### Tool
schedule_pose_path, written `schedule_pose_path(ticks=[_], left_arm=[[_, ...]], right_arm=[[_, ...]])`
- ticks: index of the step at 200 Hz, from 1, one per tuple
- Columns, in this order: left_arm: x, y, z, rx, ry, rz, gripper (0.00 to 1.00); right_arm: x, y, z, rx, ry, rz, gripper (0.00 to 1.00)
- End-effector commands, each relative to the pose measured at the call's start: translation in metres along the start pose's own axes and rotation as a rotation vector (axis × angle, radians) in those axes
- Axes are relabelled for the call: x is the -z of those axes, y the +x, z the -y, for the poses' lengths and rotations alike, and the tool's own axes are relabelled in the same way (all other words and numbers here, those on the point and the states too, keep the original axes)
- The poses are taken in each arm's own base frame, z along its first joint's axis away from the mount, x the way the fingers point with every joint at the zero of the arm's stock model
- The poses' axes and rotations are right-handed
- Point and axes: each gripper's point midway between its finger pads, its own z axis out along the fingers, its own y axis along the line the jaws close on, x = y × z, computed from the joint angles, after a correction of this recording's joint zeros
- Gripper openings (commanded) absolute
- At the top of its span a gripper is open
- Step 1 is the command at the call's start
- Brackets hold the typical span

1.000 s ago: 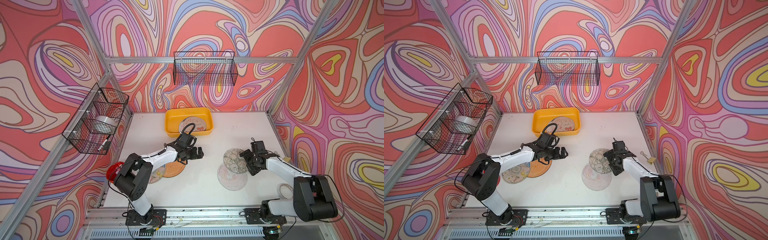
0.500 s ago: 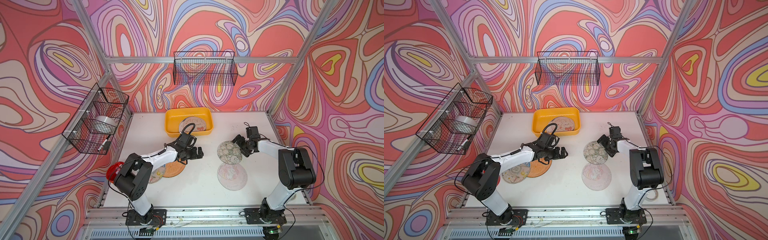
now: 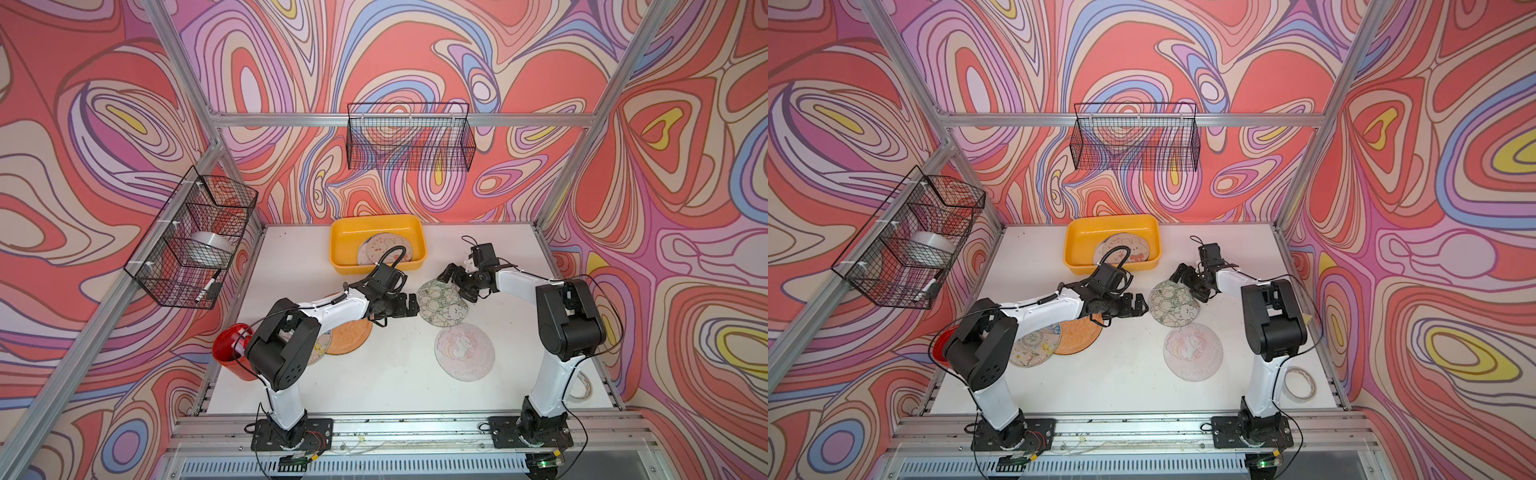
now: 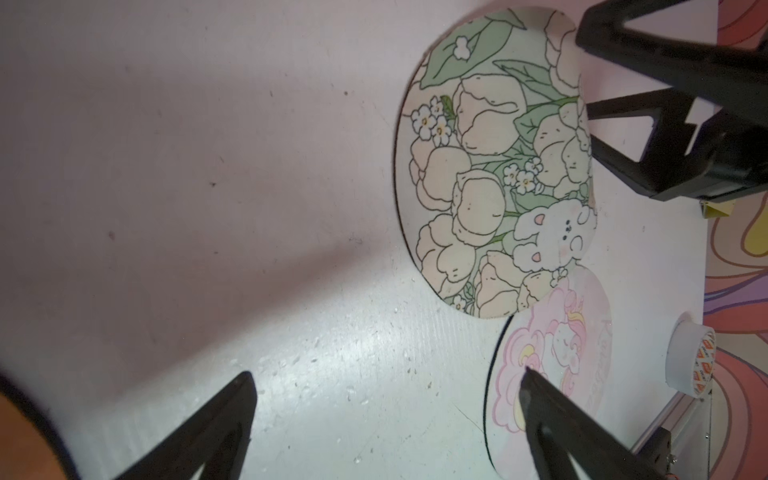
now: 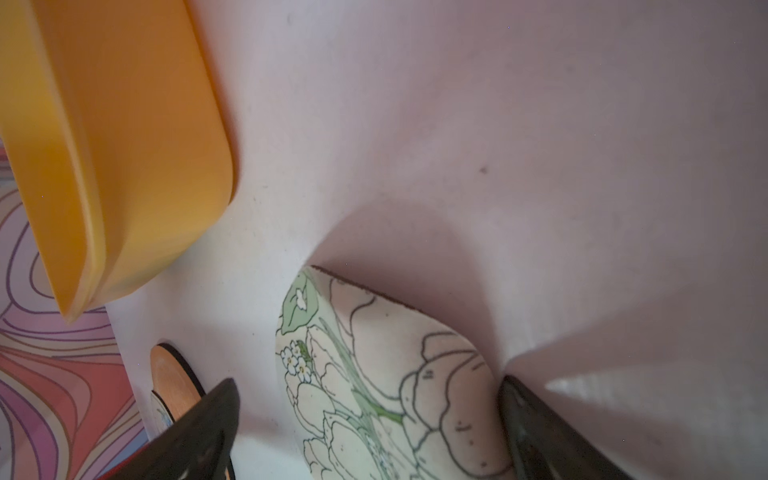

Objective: Put the coasters into the storage box
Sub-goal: Move the coaster to the center of the board, then pick up the coaster from the center of the board.

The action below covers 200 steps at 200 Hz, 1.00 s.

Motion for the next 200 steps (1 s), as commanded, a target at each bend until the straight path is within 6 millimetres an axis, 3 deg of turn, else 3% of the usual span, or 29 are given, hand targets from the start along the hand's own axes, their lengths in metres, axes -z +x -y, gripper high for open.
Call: schedule_pose_path(ticks=[1,42,86,119,200], left_arm=[[-0.006,-0.003,0.006,0.002,-0.003,-0.008,1.00],[-0.015,-0.009,0.012,-0.004,-0.005,-0.006,1.00],[-0.030,-0.014,0.013,-0.003,-0.025,0.000,0.97],[-0.042,-0.017,0.006,0.002,-0.065,0.007,0.90],[-0.069,-0.012,-0.003,-0.007,-0.132,-0.030,0.76]], right_arm=[[-0.016,0.055,0.035,-0.013,0.145,-0.204,0.98],[0.014,0.039,0.045,0.065,0.245,-0.148,0.98],[0.027,0.025,0.063,0.085,0.289,-0.132,0.98],[0.026,0.033,0.071,0.083,0.294,-0.163,0.95],[0.016,0.057,0.064,0.050,0.195,-0.219,0.69]])
